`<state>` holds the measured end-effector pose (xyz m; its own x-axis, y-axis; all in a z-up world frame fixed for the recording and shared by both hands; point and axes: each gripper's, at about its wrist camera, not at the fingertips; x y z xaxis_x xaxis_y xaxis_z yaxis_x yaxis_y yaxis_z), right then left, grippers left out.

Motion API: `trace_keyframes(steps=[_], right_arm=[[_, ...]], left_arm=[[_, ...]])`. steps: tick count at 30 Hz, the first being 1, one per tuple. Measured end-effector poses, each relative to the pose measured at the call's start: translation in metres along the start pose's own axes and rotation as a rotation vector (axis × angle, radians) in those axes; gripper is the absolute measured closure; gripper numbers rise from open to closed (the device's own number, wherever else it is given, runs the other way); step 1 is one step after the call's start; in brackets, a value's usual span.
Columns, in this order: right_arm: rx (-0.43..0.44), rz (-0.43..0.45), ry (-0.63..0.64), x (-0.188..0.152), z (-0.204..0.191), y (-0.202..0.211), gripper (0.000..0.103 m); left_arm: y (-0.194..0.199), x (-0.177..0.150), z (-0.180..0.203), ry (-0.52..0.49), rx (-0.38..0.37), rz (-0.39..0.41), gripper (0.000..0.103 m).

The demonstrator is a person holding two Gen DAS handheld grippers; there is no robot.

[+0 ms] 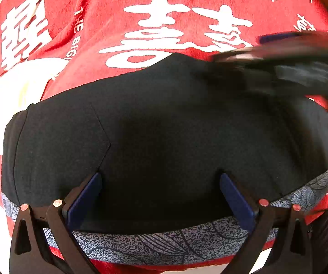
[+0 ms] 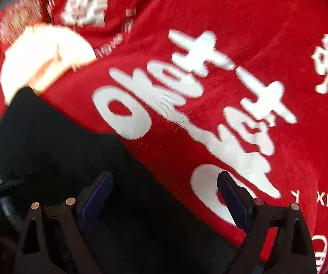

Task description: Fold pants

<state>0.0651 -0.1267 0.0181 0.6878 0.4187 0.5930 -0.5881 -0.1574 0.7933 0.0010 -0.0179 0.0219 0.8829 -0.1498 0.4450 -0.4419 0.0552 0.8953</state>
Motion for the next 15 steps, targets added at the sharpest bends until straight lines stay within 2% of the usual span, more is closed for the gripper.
trace_keyframes(steps=[2,5,7,9,11,13,15], right_arm=[[0.052,-0.009,-0.03,-0.026,0.003,0.019,0.01],[0.084,-0.068,-0.083,-0.071,0.008,0.017,0.01],[0.053,-0.127,-0.116,-0.107,0.02,0.008,0.01],[0.024,-0.055,-0.123,-0.131,0.031,0.023,0.01],[-0.008,-0.076,-0.16,-0.148,0.049,0.033,0.009],[-0.05,-0.094,-0.233,-0.168,0.077,0.044,0.009],[-0.058,-0.096,-0.317,-0.188,0.107,0.054,0.009]], left_arm=[[0.0,0.001,0.001,0.007,0.003,-0.003,0.0],[-0.001,0.002,0.001,0.016,0.008,-0.003,0.0],[-0.001,0.002,0.001,0.03,0.016,-0.011,0.0],[0.0,0.003,0.005,0.038,0.022,-0.021,0.0],[0.003,0.002,0.013,0.038,0.004,-0.03,0.0],[0.004,0.003,0.029,0.024,-0.045,-0.042,0.0],[0.006,0.003,0.05,-0.015,-0.046,-0.036,0.0]])
Point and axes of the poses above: each gripper's, at about its wrist camera, not at the fingertips, and y roughly against the way its jaws point, z to its right, x to its top, and after that the axes turned 3 degrees about z, right-handed
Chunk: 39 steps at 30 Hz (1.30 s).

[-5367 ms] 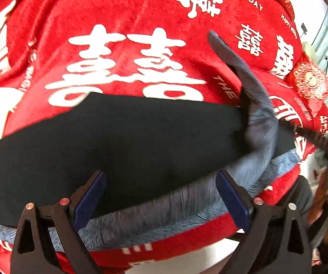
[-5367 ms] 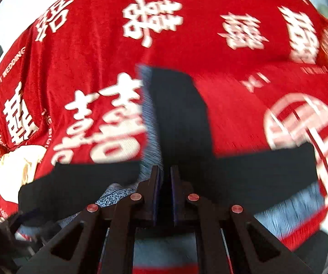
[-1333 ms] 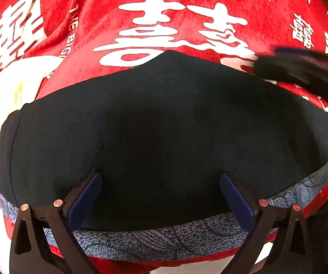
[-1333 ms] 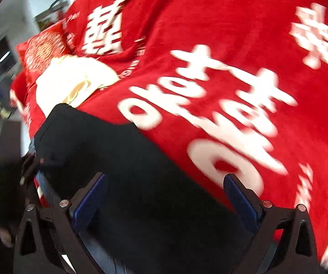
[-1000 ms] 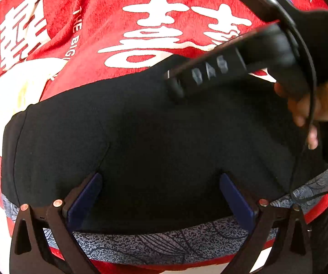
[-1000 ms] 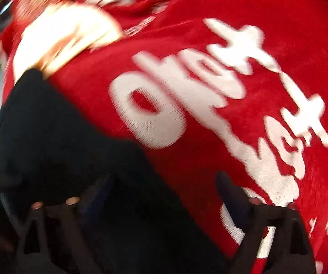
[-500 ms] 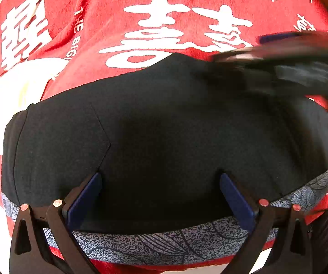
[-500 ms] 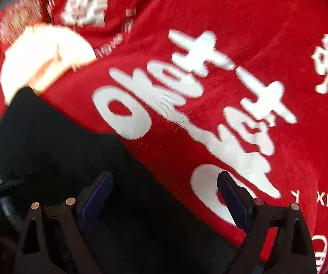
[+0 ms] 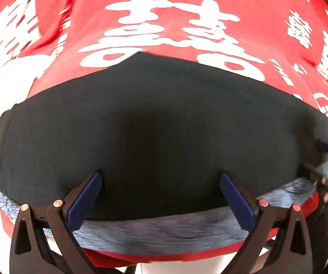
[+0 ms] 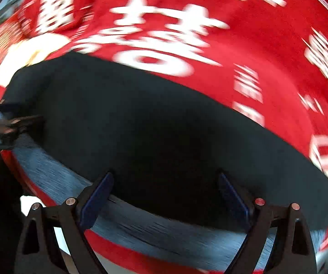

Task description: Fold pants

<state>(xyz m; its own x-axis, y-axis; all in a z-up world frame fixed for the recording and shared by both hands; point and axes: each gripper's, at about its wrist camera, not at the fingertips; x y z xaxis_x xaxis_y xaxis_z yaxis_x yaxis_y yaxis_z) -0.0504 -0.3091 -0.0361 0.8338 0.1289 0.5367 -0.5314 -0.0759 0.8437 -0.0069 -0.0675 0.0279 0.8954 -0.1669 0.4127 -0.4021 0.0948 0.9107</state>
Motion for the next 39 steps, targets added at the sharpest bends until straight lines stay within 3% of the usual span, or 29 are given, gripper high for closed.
trace_keyframes(steps=[2,4,6,8,11,17,22,29,30,31,33,39], right_arm=[[0.011,0.007,-0.087,-0.011,0.038,0.011,0.009],[-0.078,-0.011,-0.117,-0.022,0.069,0.018,0.008],[-0.125,-0.048,-0.202,-0.042,0.109,0.021,0.007],[-0.106,-0.035,-0.316,-0.058,0.148,0.031,0.004],[-0.149,0.016,-0.39,-0.08,0.187,0.058,0.004],[0.04,0.094,-0.563,-0.122,0.244,0.076,0.004],[0.208,0.116,-0.567,-0.139,0.24,0.063,0.004],[0.175,0.117,-0.413,-0.12,0.213,0.049,0.007],[0.184,0.123,-0.395,-0.117,0.211,0.05,0.012],[0.192,0.125,-0.382,-0.114,0.209,0.05,0.031],[0.197,0.132,-0.377,-0.11,0.21,0.051,0.047],[0.231,0.155,-0.411,-0.101,0.209,0.052,0.046]], left_arm=[[-0.003,0.001,0.03,-0.064,-0.021,-0.009,0.0],[-0.008,0.0,0.052,-0.098,-0.028,-0.024,0.0],[-0.009,0.002,0.073,-0.139,0.015,0.0,0.0],[-0.01,0.007,0.087,-0.157,-0.018,-0.013,0.0],[-0.008,0.015,0.112,-0.195,-0.045,-0.019,0.0],[-0.002,0.023,0.176,-0.301,-0.103,0.006,0.0],[-0.01,0.029,0.201,-0.331,-0.108,-0.013,0.0],[-0.022,0.028,0.204,-0.317,-0.09,-0.034,0.0],[-0.023,0.028,0.205,-0.314,-0.088,-0.033,0.0],[-0.023,0.028,0.206,-0.312,-0.085,-0.031,0.0],[-0.024,0.027,0.209,-0.313,-0.08,-0.026,0.0],[-0.024,0.028,0.209,-0.312,-0.084,-0.025,0.0]])
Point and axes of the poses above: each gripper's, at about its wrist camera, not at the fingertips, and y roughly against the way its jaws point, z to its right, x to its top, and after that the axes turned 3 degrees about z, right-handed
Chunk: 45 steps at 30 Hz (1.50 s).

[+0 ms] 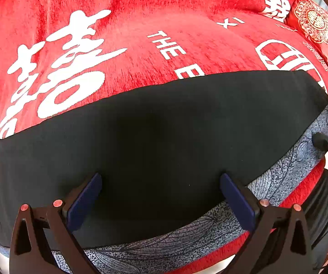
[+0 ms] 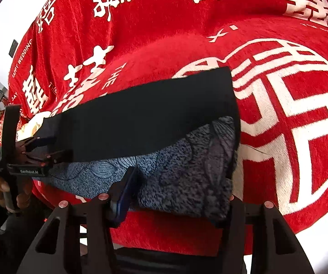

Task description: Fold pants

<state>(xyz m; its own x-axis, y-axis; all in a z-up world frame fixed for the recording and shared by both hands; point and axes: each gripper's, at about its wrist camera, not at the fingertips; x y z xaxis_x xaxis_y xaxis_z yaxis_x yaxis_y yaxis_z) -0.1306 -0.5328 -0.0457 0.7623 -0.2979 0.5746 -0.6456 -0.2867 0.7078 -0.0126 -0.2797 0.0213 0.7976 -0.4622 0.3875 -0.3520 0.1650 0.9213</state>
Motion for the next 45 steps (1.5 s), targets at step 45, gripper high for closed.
trace_keyframes(steps=[45], right_arm=[[-0.102,0.011,0.965,-0.072,-0.381,-0.125,0.077]], left_arm=[[0.058,-0.077,-0.27,0.434,0.045,0.059,0.004]])
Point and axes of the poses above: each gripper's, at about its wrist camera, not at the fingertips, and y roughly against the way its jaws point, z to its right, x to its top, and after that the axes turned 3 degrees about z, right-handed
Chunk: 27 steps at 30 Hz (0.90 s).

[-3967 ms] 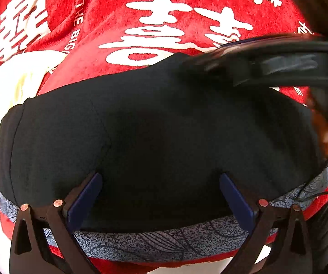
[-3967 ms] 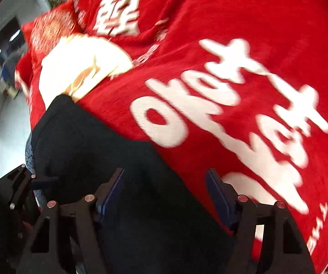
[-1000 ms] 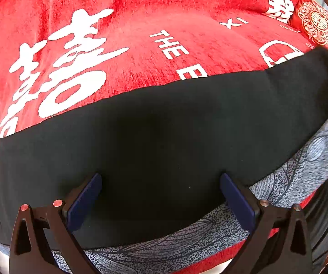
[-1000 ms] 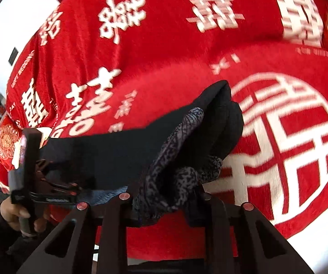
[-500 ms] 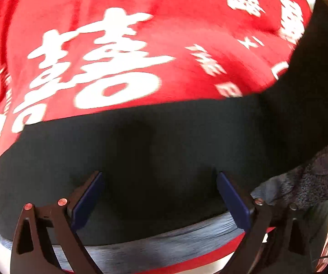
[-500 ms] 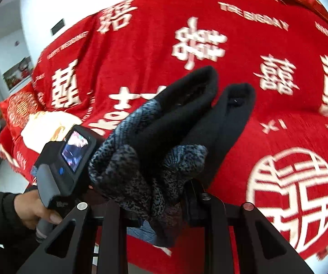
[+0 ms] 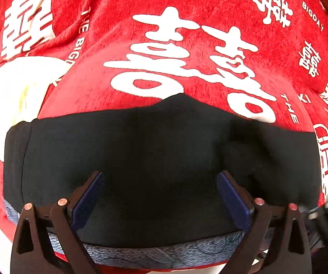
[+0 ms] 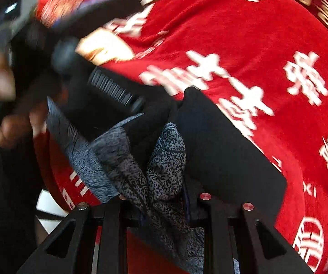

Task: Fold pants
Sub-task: 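Lay the folded end onto the pants with the right gripper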

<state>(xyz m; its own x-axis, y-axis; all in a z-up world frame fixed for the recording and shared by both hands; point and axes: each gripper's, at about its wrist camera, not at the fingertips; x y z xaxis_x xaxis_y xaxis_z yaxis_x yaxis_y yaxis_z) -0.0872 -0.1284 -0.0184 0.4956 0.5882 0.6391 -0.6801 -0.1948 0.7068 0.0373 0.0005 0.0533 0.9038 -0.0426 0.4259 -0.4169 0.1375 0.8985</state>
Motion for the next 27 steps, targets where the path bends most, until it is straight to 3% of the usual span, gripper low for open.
trace_keyframes(steps=[4,8,9,10,12,17,22,27], right_arm=[[-0.048,-0.035,0.126,-0.009,-0.028,-0.02,0.077],[-0.061,-0.04,0.118,-0.009,-0.025,-0.017,0.072],[-0.053,-0.046,0.108,-0.006,-0.023,-0.013,0.057],[-0.032,-0.028,0.085,-0.005,-0.021,-0.002,0.035],[-0.011,0.053,0.039,-0.006,-0.013,0.026,0.021],[0.041,0.157,-0.162,-0.02,0.041,0.086,0.021],[0.124,0.051,-0.439,-0.066,0.115,0.075,0.021],[0.325,-0.025,-0.63,-0.099,0.122,0.04,0.021]], left_arm=[[0.001,-0.002,0.003,-0.032,-0.021,0.008,0.004],[0.009,0.004,0.011,-0.032,-0.057,0.032,0.004],[0.013,0.007,0.013,-0.036,-0.066,0.04,0.004],[0.017,0.008,0.016,-0.04,-0.072,0.053,0.004],[0.027,0.012,0.021,-0.051,-0.089,0.075,0.004],[0.039,0.012,0.04,-0.065,-0.139,0.08,0.004],[0.044,-0.011,0.083,-0.152,-0.238,0.053,0.004],[0.016,-0.044,0.12,-0.22,-0.256,-0.04,0.004]])
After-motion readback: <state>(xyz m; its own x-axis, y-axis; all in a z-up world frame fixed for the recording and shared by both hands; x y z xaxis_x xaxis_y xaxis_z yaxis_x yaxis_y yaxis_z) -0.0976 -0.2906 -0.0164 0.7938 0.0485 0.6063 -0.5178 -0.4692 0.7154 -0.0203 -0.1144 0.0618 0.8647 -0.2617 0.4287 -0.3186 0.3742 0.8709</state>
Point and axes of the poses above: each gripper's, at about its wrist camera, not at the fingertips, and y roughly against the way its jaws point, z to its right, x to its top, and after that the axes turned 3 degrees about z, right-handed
